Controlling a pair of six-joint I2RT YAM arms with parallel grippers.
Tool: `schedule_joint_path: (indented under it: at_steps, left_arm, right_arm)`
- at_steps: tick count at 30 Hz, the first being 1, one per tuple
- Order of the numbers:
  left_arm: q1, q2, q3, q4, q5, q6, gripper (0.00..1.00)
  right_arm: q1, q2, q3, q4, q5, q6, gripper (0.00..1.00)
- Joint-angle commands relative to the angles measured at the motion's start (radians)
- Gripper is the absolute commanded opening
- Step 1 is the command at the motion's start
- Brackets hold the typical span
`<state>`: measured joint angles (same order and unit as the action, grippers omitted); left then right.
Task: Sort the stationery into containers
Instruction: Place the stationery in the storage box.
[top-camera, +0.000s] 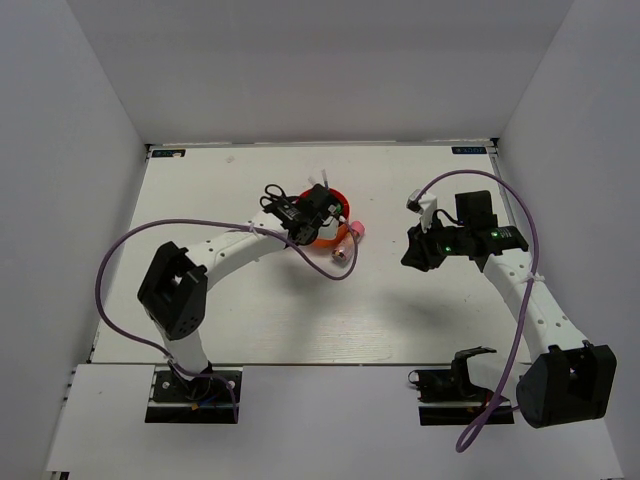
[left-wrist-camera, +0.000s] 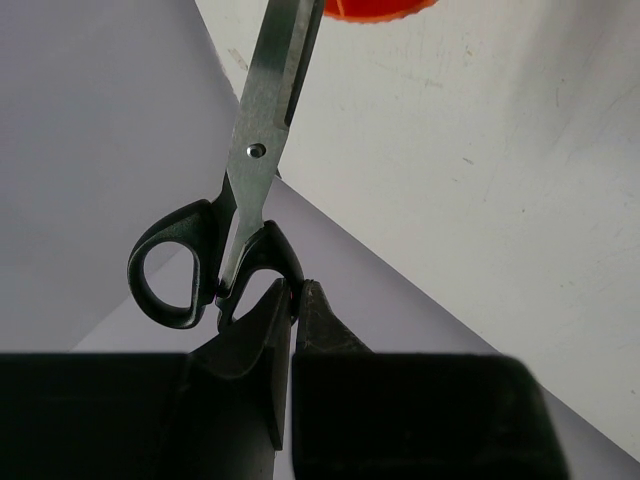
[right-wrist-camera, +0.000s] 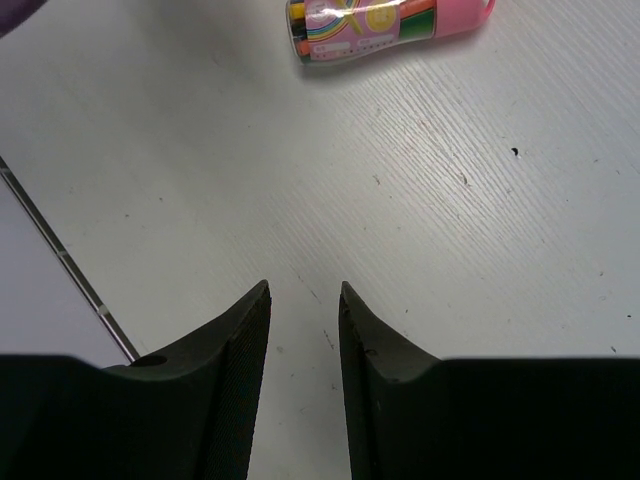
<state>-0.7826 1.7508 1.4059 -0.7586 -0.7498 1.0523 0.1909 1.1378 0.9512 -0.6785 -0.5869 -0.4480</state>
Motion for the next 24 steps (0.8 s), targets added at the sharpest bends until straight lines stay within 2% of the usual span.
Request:
schedule_joint_path:
  at_steps: [1,14,24]
  left_arm:
    - [-0.009,-0.001,0.022,0.033,-0.008,0.02,0.01]
    - [-0.029,0.061,-0.015,0.189,-0.068,0.094,0.01]
    - [-0.027,0.03,-0.091,0.269,-0.1,0.161,0.01]
  right_arm:
    - [-0.004,-0.007,-0.002,0.017,-0.024,-0.001,0.38]
    - [-0.021,-0.007,-0.003,0.014,-0.041,0.0,0.38]
    - [-0.027,-0.007,-0.003,0.008,-0.057,-0.001,0.38]
